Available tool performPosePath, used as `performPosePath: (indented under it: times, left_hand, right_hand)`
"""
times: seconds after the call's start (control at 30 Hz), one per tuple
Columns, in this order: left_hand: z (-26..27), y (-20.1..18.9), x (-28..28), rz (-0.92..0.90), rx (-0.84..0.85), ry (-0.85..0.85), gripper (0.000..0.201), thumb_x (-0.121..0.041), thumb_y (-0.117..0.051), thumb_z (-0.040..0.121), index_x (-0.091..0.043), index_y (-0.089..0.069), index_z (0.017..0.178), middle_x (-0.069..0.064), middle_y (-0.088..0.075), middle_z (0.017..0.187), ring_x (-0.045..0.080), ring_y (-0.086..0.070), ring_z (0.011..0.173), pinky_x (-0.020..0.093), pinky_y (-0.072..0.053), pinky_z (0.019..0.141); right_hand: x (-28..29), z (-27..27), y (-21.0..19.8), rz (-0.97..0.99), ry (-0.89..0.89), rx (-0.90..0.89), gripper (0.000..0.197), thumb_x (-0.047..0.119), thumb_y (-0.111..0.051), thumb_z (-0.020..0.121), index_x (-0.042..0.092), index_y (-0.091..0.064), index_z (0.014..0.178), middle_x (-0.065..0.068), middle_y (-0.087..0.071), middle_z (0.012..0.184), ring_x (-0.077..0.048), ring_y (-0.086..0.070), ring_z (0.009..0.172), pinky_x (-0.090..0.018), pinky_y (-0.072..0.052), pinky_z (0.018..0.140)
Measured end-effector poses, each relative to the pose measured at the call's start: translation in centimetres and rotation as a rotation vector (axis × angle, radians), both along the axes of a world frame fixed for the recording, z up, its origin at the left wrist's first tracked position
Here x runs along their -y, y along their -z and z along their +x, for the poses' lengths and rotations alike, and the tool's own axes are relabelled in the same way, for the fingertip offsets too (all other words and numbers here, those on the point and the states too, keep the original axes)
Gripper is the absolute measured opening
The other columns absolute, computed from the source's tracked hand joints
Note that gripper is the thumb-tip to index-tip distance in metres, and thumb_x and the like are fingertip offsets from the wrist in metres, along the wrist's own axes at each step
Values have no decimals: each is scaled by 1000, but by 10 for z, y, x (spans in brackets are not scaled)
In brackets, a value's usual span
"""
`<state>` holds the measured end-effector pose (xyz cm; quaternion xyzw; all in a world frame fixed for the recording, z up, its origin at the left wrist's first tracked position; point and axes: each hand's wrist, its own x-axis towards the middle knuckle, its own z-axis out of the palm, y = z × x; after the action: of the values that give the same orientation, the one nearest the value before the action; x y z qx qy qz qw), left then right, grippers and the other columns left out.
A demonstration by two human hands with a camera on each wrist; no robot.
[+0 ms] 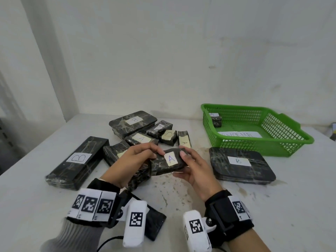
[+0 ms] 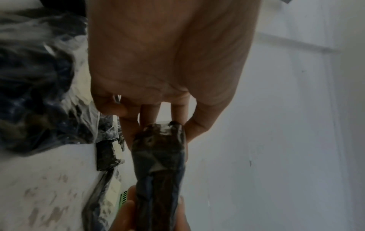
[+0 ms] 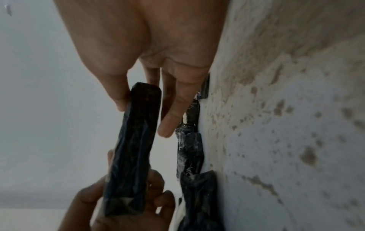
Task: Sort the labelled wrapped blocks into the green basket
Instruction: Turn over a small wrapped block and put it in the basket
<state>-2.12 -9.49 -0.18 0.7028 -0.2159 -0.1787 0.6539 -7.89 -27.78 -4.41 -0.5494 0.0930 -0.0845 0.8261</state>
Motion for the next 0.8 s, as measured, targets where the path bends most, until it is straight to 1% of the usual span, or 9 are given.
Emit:
performPosePath:
  times: [0.07,0.13,0.23,0.3,0.4,0.5,0.6,0.67,0.8]
  left_hand:
    - [0,3,1,-81,-23,-3,25,0,-47,96,-7,-71,94,6,-72,91,11,-65,78,16,-49,63]
    - [0,6,3,-157,-53,-29,15,-13,-60,94,-13,-69,105,8,-73,98,18,-65,86,23,-49,73]
    - [-2,12,7,-238,-84,-33,38,-27,-65,83,-18,-62,119,14,-71,109,21,-64,94,37,-48,84]
    - [-7,13,10,-302,-96,8,37,-25,-67,89,-16,-58,124,17,-67,117,24,-67,100,40,-54,88]
    - [-12,12,13,-380,-109,17,32,-23,-55,89,-9,-58,118,21,-66,118,30,-67,102,41,-59,84]
    - [-12,14,12,-415,-119,7,28,-22,-54,87,-5,-58,110,21,-66,109,28,-67,97,41,-60,82]
    - [-14,16,12,-416,-116,34,24,-20,-55,91,-4,-57,109,18,-67,104,27,-68,95,40,-60,80]
    - [-16,16,12,-419,-127,47,24,-22,-59,94,-5,-58,110,21,-67,107,30,-67,98,43,-60,80]
    - [-17,14,11,-444,-209,86,37,-28,-55,88,-2,-56,114,25,-63,121,37,-65,107,47,-59,82]
  right_hand:
    - [-1,-1,-3,33,-33,34,38,22,-64,85,8,-63,119,-12,-72,98,-17,-71,76,-24,-57,59]
    - [-1,-3,-6,74,-32,61,38,21,-65,79,6,-63,115,-15,-72,99,-19,-72,80,-23,-58,60]
    - [-1,-6,-9,123,-37,115,34,18,-66,79,8,-60,110,-16,-72,101,-22,-72,86,-26,-59,64]
    - [-4,-8,-9,113,-46,144,32,18,-66,79,9,-59,109,-17,-72,101,-24,-71,89,-27,-59,65]
    - [-8,-11,-10,88,-48,180,28,19,-67,79,13,-59,105,-16,-71,102,-26,-70,92,-29,-59,65]
    - [-9,-12,-11,39,-40,204,28,29,-65,81,16,-63,105,-12,-71,107,-23,-70,93,-31,-59,66]
    - [-10,-12,-9,-34,38,225,25,28,-62,85,11,-67,102,-14,-71,105,-23,-71,92,-31,-59,65]
    - [-10,-13,-9,-94,83,242,23,25,-61,86,8,-68,99,-13,-73,98,-23,-72,89,-31,-59,65]
    - [-8,-16,-11,-132,102,270,19,23,-61,85,8,-69,95,-7,-74,90,-20,-73,85,-29,-59,62]
